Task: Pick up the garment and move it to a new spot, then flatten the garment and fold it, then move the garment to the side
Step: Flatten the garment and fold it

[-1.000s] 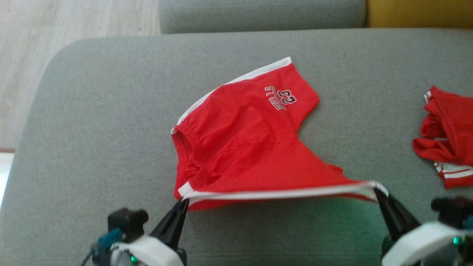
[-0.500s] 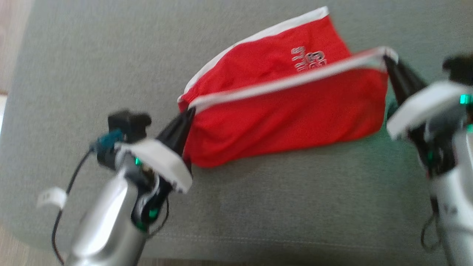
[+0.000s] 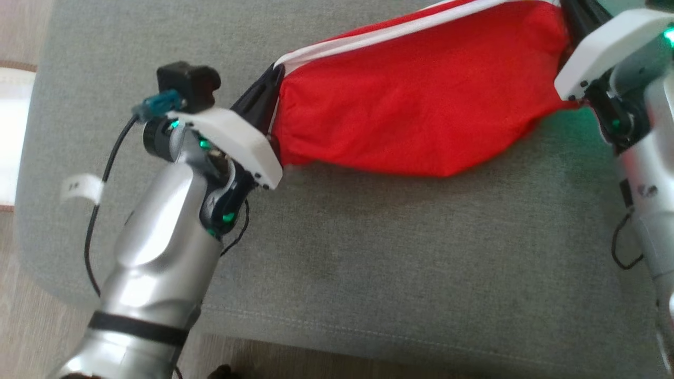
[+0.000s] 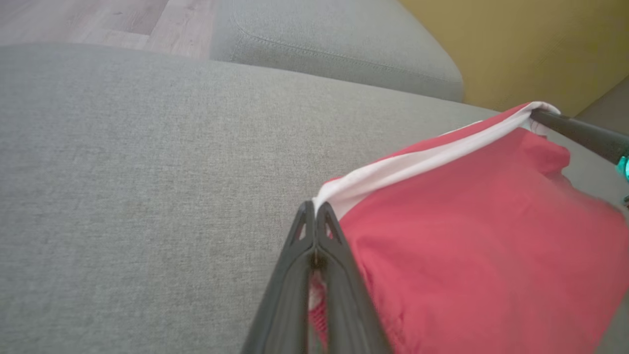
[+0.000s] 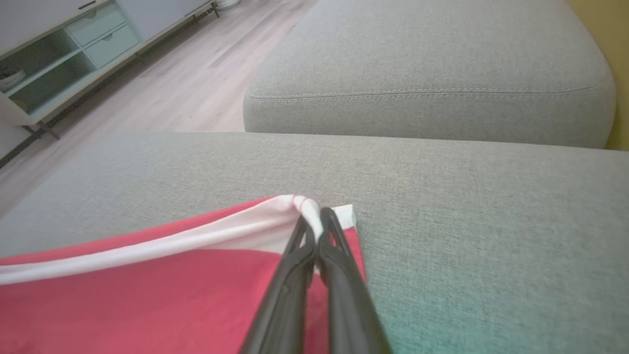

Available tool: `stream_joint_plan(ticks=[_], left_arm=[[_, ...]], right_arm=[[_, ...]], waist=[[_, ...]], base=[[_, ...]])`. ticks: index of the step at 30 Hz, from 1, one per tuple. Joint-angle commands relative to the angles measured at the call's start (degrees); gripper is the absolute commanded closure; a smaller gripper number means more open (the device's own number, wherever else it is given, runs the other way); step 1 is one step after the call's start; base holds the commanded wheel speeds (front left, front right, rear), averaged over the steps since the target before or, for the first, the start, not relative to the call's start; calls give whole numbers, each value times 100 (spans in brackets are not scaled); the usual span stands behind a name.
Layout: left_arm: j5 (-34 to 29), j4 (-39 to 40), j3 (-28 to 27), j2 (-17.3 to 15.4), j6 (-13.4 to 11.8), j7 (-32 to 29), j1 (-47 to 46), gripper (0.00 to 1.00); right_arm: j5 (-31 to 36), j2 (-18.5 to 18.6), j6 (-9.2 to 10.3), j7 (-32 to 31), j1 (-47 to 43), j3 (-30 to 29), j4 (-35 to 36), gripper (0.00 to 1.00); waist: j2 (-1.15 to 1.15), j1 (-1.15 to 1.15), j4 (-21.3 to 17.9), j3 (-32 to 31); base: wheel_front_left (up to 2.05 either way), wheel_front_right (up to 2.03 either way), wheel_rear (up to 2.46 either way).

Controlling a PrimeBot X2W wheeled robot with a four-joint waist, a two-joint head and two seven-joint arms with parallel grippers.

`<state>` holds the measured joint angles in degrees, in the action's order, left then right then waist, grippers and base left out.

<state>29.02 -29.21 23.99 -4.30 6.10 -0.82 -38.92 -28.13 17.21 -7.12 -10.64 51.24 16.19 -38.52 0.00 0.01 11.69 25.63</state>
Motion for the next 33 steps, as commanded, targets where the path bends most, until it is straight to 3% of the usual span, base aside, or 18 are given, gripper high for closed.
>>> stream_joint_plan(ticks=[1, 3, 4, 5, 6, 7, 8, 13, 19, 26, 33], left_arm=[[50, -57, -127, -123, 14, 61, -255, 100], [85, -313, -82, -94, 41, 109, -402, 100], [107, -428, -43, -78, 56, 121, -456, 100], [107, -428, -43, -78, 56, 121, -456, 100], [126, -535, 5, -63, 69, 121, -498, 85], [143, -624, 47, -48, 79, 138, -531, 54], [153, -699, 84, -35, 86, 176, -555, 0], [118, -924, 144, 0, 29, 628, -505, 0], [-122, -732, 26, -93, -380, 1416, -140, 0], [-505, 464, -464, -378, -830, 1577, 456, 0], [-986, 1601, -929, -540, -1079, 1580, 1312, 0]], right_arm=[[-72, 50, -36, 148, 239, 140, -3, 100], [-130, 36, -36, 312, 410, 271, -252, 100], [-158, 20, -36, 377, 479, 314, -395, 92], [-158, 20, -36, 377, 479, 314, -395, 92], [-176, 4, -36, 436, 537, 371, -521, 61], [-196, -17, -36, 503, 585, 422, -632, 0], [-197, -29, -36, 596, 625, 474, -724, 0], [-217, -105, -36, 1474, 584, 578, -926, 0], [170, -117, -36, 2398, 235, 547, -793, 0], [768, -305, -36, 2557, -621, -67, 248, 0], [1372, -738, -36, 2539, -1970, -738, 1471, 0]], waist=[[0, -1, 14, 56], [0, -1, 5, 94], [0, -1, -1, 106], [0, -1, -1, 106], [0, -1, -3, 118], [0, -1, -3, 126], [0, -1, -7, 132], [0, -1, -49, 65], [0, -1, -188, -149], [0, -1, -453, -392], [0, -1, -734, -754]], base=[[0, 0, 0], [0, 0, 0], [0, 0, 0], [0, 0, 0], [0, 0, 0], [0, 0, 0], [0, 0, 0], [0, 0, 0], [0, 0, 0], [0, 0, 0], [0, 0, 0]])
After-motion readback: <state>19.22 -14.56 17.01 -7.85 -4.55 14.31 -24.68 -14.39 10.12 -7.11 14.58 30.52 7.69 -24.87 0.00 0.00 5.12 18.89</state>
